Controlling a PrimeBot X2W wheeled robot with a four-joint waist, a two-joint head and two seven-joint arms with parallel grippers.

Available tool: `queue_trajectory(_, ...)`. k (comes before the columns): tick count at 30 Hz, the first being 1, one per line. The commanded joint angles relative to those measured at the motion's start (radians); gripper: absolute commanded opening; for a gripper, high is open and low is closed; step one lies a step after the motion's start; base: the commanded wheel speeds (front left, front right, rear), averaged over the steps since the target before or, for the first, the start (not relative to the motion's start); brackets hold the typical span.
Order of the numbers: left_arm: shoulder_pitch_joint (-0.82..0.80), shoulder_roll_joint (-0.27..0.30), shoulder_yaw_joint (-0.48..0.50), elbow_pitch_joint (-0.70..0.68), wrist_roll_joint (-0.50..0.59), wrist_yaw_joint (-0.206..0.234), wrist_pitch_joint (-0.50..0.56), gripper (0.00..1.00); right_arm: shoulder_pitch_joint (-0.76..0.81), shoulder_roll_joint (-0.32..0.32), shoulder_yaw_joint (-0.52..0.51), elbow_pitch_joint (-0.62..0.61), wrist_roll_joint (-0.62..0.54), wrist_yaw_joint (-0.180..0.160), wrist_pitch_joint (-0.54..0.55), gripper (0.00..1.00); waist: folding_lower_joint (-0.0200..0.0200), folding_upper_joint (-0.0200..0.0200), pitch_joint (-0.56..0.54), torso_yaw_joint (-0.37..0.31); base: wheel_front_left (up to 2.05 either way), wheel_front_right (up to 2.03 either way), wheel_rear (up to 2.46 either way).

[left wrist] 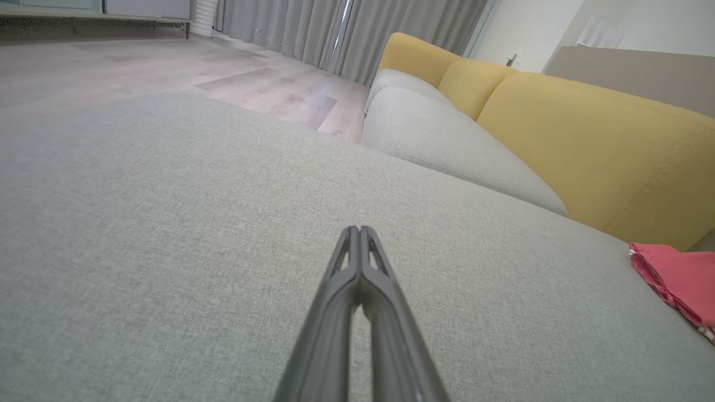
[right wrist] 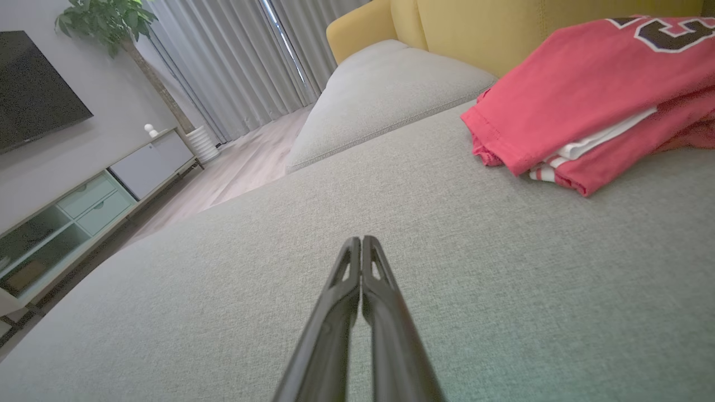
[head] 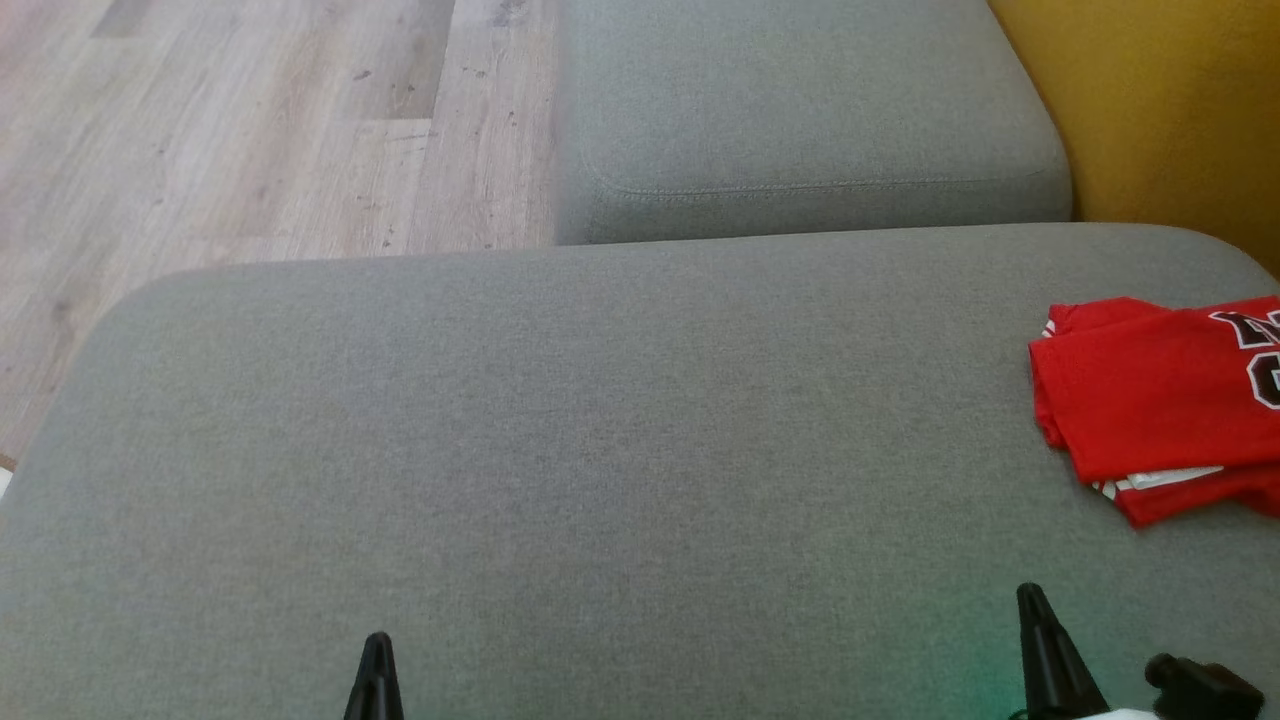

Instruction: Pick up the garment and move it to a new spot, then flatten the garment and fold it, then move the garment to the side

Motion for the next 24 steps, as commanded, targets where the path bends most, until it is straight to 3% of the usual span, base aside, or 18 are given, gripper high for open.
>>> queue_trajectory(1, -0.049, 0.01, 0.021, -0.023, -0.039, -0.01, 0.005, 0.0, -0.053, -0.007, -0.008, -0.029, 0.041, 0.001, 0.009, 0.0, -0.0001, 0.0, 0.002, -0.001, 0.0, 0.0, 0.0)
queue_trajectory(24, -0.124, 0.018, 0.077, 0.004, -0.316, -0.053, 0.063, 0.0, -0.118, -0.008, -0.038, -0.026, 0.313, 0.003, 0.069, 0.0, -0.0001, 0.0, 0.027, -0.008, 0.0, 0.0, 0.0)
